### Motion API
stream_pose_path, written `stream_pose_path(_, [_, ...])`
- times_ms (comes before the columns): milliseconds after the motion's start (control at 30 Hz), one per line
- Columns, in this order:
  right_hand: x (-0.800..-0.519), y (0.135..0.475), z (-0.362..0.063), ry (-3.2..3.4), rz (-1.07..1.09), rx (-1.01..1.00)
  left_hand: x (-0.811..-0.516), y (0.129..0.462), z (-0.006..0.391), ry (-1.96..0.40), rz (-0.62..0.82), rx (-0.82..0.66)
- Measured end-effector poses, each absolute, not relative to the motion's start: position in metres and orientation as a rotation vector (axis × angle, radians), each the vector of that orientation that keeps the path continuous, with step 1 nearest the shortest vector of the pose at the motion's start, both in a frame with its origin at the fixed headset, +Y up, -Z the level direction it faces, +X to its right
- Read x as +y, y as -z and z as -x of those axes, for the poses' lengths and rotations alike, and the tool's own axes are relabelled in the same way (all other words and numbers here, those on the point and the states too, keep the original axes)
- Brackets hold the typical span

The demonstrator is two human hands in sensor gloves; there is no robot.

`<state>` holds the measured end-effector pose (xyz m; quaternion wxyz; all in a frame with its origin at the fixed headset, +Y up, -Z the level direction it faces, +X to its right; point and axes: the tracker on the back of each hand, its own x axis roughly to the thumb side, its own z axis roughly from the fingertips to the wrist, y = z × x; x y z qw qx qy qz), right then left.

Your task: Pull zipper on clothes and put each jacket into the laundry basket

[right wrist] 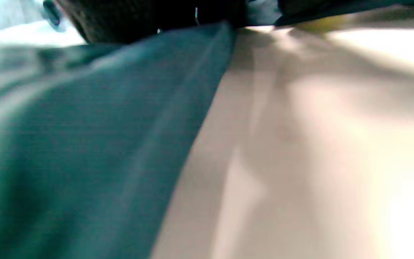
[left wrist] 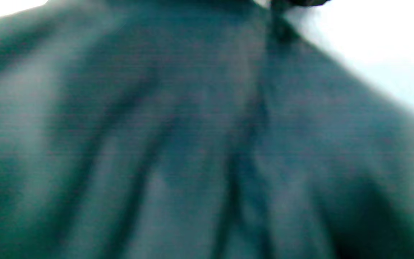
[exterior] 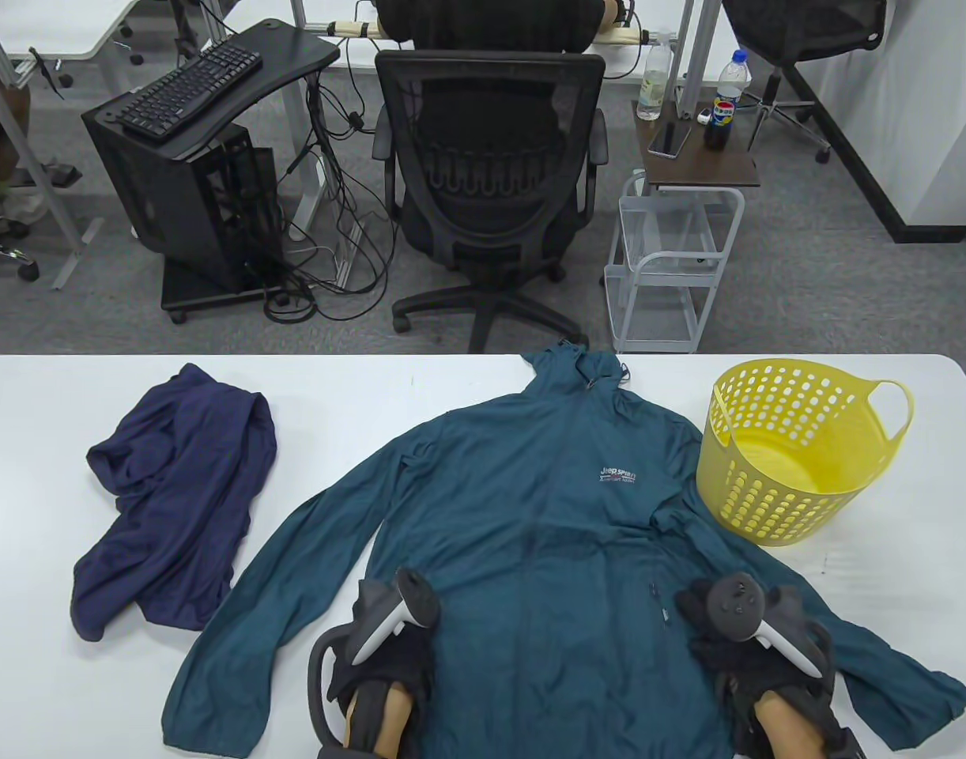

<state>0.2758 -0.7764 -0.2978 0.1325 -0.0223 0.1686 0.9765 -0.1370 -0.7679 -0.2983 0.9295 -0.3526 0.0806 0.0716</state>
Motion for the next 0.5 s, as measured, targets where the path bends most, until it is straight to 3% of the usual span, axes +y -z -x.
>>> stream_pose_path(133, [-0.760, 0.276, -0.264, -2.869, -0.011, 0.602, -0.738, 0.278, 0.124, -0.080, 0.655, 0.122])
stream_pose_path(233, [-0.746, 0.255, -0.250, -2.913, -0.132, 0.704, -0.727, 0.267, 0.110, 0.002, 0.730, 0.083])
stream_pose_path(333, [-0.735, 0.250, -0.251, -2.914, -0.179, 0.731, -0.714, 0.271, 0.110, -0.012, 0.634, 0.084])
stream_pose_path(500, [-0.711, 0.269, -0.252, -2.792, -0.119, 0.290, -0.698, 0.296, 0.109, -0.241, 0.412, 0.118])
